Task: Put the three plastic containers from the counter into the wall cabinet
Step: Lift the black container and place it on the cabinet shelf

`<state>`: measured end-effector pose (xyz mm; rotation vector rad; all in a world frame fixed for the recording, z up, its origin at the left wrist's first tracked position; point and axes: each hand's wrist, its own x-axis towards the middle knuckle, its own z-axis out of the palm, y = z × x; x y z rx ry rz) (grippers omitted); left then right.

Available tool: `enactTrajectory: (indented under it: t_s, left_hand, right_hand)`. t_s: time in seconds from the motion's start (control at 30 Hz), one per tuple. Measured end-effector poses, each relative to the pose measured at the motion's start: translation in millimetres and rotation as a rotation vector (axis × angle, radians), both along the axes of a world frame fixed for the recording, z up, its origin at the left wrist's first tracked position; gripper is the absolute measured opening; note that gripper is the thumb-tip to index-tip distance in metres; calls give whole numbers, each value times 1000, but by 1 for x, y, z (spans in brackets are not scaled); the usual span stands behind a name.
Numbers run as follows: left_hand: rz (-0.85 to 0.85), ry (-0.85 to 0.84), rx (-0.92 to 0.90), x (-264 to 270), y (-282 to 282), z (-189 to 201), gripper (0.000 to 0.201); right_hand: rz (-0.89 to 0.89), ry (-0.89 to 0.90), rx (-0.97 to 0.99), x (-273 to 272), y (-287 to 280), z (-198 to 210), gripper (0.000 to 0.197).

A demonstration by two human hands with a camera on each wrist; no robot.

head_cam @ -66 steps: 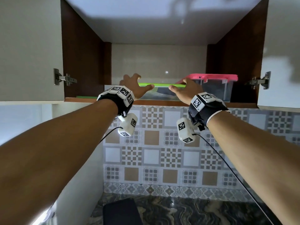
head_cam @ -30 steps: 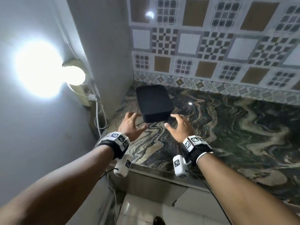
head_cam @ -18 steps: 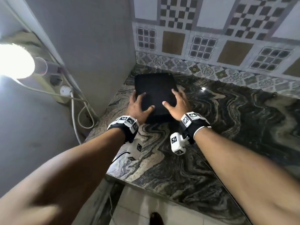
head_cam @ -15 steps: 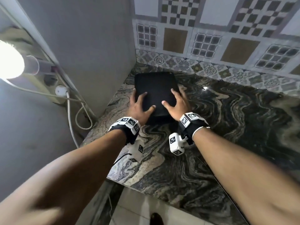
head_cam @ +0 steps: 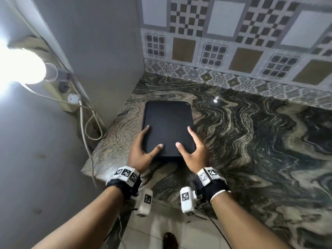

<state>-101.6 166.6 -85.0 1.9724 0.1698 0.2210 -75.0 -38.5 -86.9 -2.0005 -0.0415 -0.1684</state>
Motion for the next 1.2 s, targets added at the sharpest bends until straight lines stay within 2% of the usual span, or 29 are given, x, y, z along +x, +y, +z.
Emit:
enactTrajectory:
  t_s: [0.17, 0.3, 0.37, 0.47, 0.67, 0.77, 0.87, 1.03, 1.2]
  left_hand:
    - [-59, -5, -5, -42, 4, 3, 82]
    - [-84, -80, -1, -83, 12, 35, 75]
    - [-106, -142, 7, -102, 16, 62, 70]
    - [-138, -248, 65, -139, 24, 124, 65]
    - [-274, -425, 58, -197, 44, 239, 87]
    - [-238, -522, -13, -216, 48, 285, 90]
    - [-216, -597, 17, -231, 48, 325, 89]
    - [-117, -765, -3, -263, 50, 386, 90]
    - [-99, -865, 34, -276, 64, 451, 90]
  right_hand:
    - [-27, 14, 23, -57, 12, 7, 77]
    - [-62, -63, 32, -104, 21, 36, 73]
    - [-80, -136, 26, -126, 22, 60, 75]
    - [-78, -245, 25, -165, 20, 115, 77]
    - [28, -293, 46, -228, 9, 225, 94]
    - [-1, -375, 81, -251, 13, 279, 103]
    - [3, -468, 156, -266, 22, 325, 106]
    - [28, -603, 96, -290, 34, 390, 103]
    - [65, -761, 76, -294, 45, 457, 104]
